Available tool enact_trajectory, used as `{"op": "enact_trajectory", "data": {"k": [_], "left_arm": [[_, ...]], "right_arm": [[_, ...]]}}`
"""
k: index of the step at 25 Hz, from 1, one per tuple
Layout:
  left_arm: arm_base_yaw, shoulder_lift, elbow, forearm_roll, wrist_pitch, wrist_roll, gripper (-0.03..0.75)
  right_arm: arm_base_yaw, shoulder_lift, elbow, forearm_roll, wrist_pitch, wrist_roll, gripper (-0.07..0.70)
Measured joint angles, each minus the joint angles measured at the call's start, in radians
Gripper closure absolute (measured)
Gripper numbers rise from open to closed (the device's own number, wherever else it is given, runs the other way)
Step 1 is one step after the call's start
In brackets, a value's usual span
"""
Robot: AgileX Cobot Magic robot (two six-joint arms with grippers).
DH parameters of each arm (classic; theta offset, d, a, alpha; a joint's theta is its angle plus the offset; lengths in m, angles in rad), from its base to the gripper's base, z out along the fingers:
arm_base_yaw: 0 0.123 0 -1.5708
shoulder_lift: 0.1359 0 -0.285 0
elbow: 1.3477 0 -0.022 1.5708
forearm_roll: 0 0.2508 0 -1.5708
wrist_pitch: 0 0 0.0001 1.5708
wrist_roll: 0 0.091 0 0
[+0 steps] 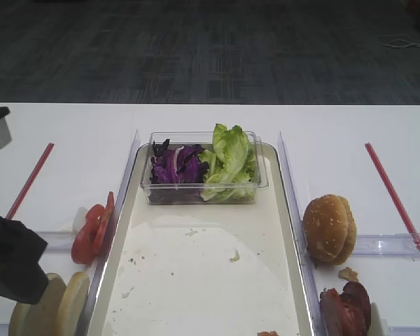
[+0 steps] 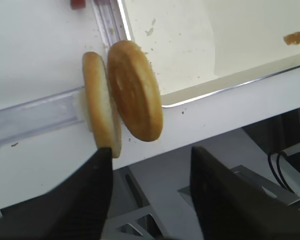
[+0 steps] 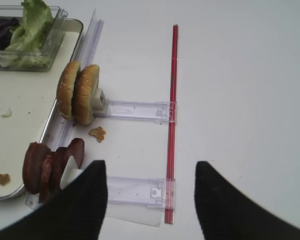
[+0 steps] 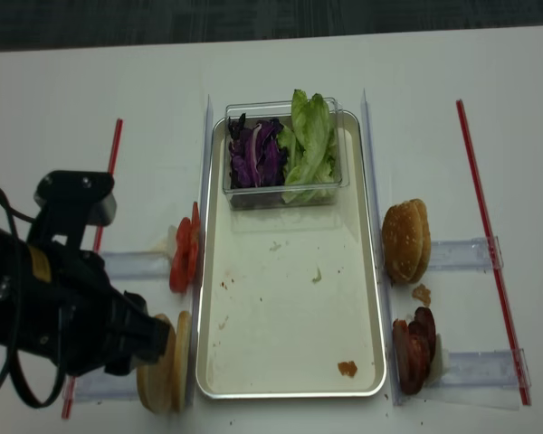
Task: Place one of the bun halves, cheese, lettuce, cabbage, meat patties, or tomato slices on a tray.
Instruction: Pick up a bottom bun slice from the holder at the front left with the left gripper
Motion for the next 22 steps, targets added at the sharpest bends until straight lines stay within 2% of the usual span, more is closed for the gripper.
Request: {"op": "enact_trajectory", "data": {"k": [7,11,22], "left_arm": [[-0.109,0.082,0.000,0.032,-0.069,-0.096,0.377],[-0.145,0.096,-0.010,0.083,-0.094,-0.160,0.388],[-0.210,0.225,-0.011,0.125,-0.156,-0.212,0.396]], "right_arm": [[0.000,0.000,0.000,0.000,0.000,0.000,0.218],[0.000,0.000,0.000,0.000,0.000,0.000,0.218],[0.000,0.000,0.000,0.000,0.000,0.000,0.218]]}}
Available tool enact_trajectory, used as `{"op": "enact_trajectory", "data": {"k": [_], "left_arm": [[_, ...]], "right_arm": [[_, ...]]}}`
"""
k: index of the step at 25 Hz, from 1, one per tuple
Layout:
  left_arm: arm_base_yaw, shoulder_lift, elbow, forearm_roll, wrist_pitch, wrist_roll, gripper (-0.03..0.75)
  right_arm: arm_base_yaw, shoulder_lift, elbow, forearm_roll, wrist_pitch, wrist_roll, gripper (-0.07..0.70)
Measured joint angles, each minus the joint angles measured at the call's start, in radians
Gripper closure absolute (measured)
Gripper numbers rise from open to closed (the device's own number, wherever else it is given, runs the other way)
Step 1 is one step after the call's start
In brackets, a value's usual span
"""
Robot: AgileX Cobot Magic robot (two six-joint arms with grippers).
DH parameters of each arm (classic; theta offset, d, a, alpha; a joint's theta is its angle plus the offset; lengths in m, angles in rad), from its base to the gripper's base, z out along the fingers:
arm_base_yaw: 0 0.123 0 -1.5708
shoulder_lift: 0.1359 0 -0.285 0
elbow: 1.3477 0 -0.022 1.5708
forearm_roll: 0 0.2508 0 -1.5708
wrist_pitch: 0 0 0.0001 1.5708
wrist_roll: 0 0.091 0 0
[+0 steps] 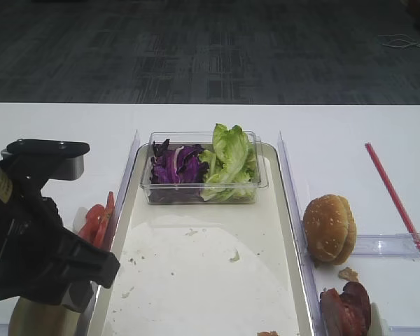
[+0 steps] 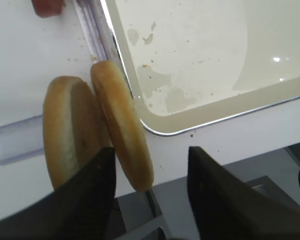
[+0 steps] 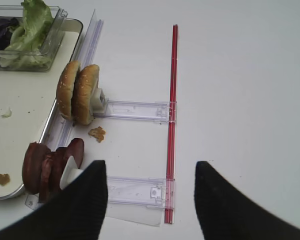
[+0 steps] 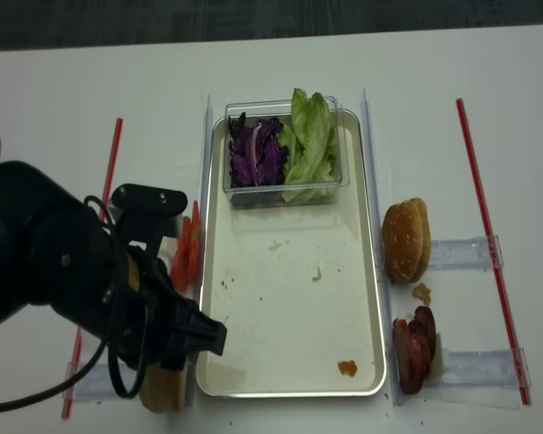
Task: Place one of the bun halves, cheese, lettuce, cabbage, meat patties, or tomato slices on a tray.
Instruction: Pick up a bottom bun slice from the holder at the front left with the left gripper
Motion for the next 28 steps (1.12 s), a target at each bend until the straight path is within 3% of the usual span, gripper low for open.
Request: {"op": "enact_trajectory", "data": {"k": [11,22,28], "left_arm": [[-0.001,0.072,0.000,0.059,-0.047,-0.049,0.396],[-0.001,0.143,-0.001,0.059,-0.058,-0.049,0.398],[-0.001,0.143,-0.001,0.076,-0.058,-0.049,0.489]], "right_arm": [[0.000,0.000,0.000,0.000,0.000,0.000,0.218],[0.000,0.000,0.000,-0.002,0.000,0.000,0.218],[0.000,0.000,0.000,-0.002,0.000,0.000,0.218]]}}
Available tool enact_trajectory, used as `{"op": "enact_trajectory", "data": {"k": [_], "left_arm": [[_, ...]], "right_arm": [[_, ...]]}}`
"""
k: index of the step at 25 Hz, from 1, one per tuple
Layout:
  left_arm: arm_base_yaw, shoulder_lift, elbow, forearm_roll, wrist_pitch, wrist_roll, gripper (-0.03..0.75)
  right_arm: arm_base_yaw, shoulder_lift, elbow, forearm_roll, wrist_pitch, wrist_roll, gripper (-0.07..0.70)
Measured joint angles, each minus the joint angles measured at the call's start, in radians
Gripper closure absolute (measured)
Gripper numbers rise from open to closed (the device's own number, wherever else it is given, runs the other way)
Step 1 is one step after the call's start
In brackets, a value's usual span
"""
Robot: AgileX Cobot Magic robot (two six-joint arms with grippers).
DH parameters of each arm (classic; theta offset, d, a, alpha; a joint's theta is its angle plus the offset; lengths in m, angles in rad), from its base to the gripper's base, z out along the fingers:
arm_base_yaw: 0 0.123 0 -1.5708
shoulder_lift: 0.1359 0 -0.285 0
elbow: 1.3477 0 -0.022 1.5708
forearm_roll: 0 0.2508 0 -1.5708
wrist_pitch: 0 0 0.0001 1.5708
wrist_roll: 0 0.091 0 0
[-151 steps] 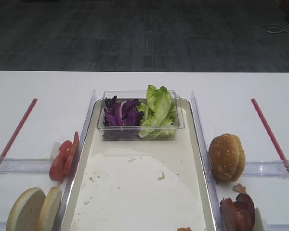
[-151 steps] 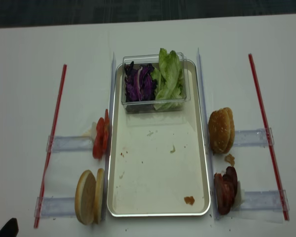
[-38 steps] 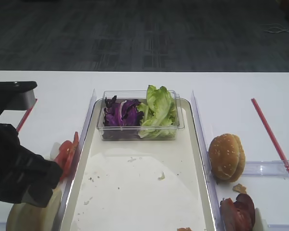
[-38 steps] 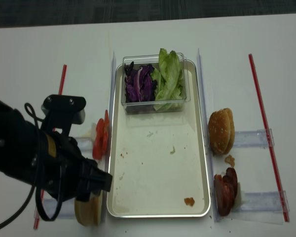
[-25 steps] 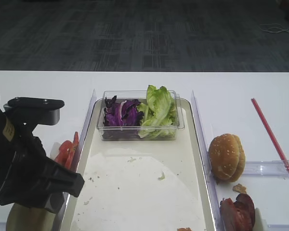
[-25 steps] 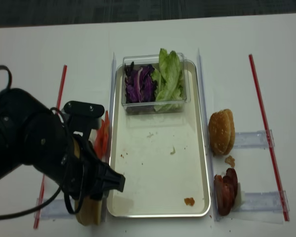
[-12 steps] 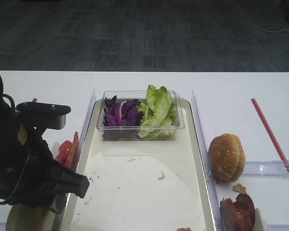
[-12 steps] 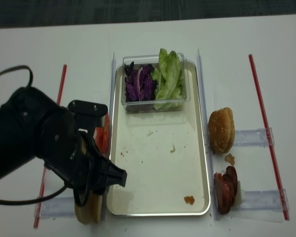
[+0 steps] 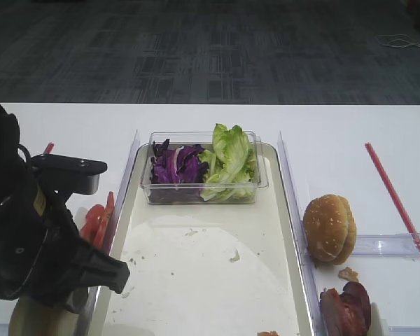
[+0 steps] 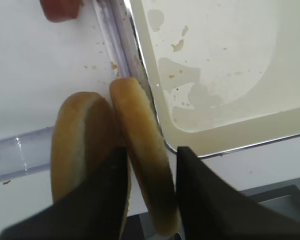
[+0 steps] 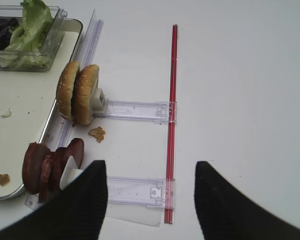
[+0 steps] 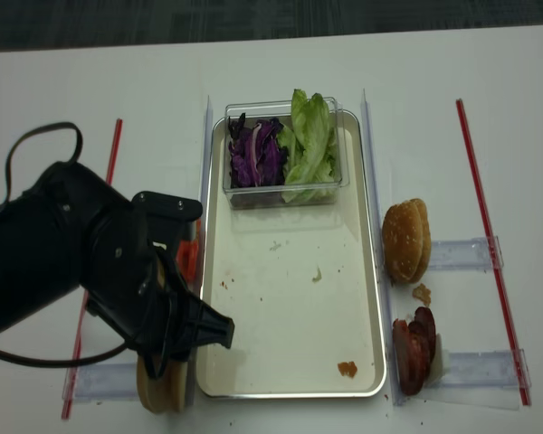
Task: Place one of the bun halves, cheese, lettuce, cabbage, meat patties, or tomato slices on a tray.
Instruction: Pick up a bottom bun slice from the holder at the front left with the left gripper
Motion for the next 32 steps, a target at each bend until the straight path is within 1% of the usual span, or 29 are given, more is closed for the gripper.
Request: {"op": "enact_trajectory", "data": {"k": [4,8,12,18,27,32], "left_arm": [[-0.001,0.000,-0.001,0.016,0.002,0.000,0.568],[-0.001,0.000,-0.001,0.016,0.002,0.000,0.612],[-0.001,0.000,-0.001,0.016,0.003,0.000,0.638],[-0.001,0.000,-0.001,0.016,0.006,0.000,0.645],[-0.001,0.000,-0.092,0.016,0.100,0.000,0.648],[-0.002,0.000,-0.150,0.068,0.179,0.000,0.648]], "right_arm": [[0.000,0.000,0.000,0.000,0.000,0.000,0.218],[0.000,0.000,0.000,0.000,0.000,0.002,0.218],[0.000,0.000,0.000,0.000,0.000,0.002,0.218],[0.000,0.000,0.000,0.000,0.000,0.002,0.218],[0.000,0.000,0.000,0.000,0.000,0.002,0.218],[0.000,0.000,0.000,0.000,0.000,0.002,0.218]]}}
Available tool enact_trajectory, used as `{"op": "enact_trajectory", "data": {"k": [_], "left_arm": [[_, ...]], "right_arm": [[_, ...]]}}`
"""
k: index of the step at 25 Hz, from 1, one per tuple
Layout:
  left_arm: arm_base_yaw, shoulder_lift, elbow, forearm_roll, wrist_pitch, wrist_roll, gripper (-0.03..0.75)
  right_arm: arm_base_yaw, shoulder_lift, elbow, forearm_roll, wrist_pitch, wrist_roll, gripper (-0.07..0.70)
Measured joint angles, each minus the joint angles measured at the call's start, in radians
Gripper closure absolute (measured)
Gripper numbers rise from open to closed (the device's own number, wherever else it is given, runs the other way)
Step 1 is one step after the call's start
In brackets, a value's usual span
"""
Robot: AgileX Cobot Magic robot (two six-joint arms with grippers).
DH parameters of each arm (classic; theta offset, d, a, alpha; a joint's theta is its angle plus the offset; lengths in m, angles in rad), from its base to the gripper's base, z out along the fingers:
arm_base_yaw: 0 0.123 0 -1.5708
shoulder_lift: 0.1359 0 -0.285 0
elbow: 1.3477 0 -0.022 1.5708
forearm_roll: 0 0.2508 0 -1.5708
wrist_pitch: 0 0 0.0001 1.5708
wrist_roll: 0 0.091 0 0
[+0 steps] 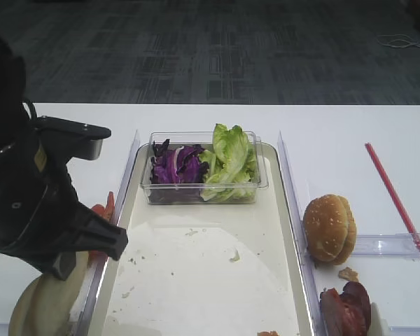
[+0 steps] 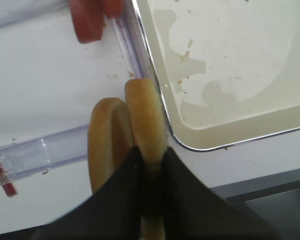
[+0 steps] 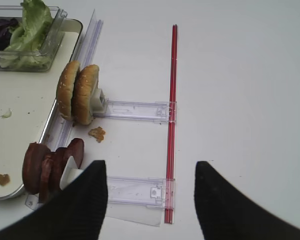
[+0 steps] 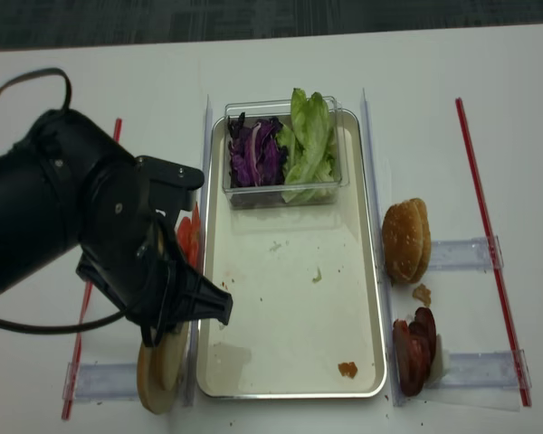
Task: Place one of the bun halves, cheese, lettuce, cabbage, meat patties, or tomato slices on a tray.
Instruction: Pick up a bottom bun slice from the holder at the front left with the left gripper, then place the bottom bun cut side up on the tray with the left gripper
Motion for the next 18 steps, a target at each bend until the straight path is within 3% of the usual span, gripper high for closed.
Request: {"op": "enact_trajectory", "data": {"k": [3,13,18], "left_arm": [[0.000,0.000,-0.028,0.015,0.027,0.000,0.649],[0.000,0.000,-0.056,0.016,0.036,0.000,0.650],[0.000,-0.024,-0.056,-0.002,-0.009,0.000,0.650]], "right_arm": [[0.000,0.000,0.000,0.000,0.000,0.000,0.218],[0.000,0.000,0.000,0.000,0.000,0.000,0.223],[0.000,0.000,0.000,0.000,0.000,0.000,0.223]]}}
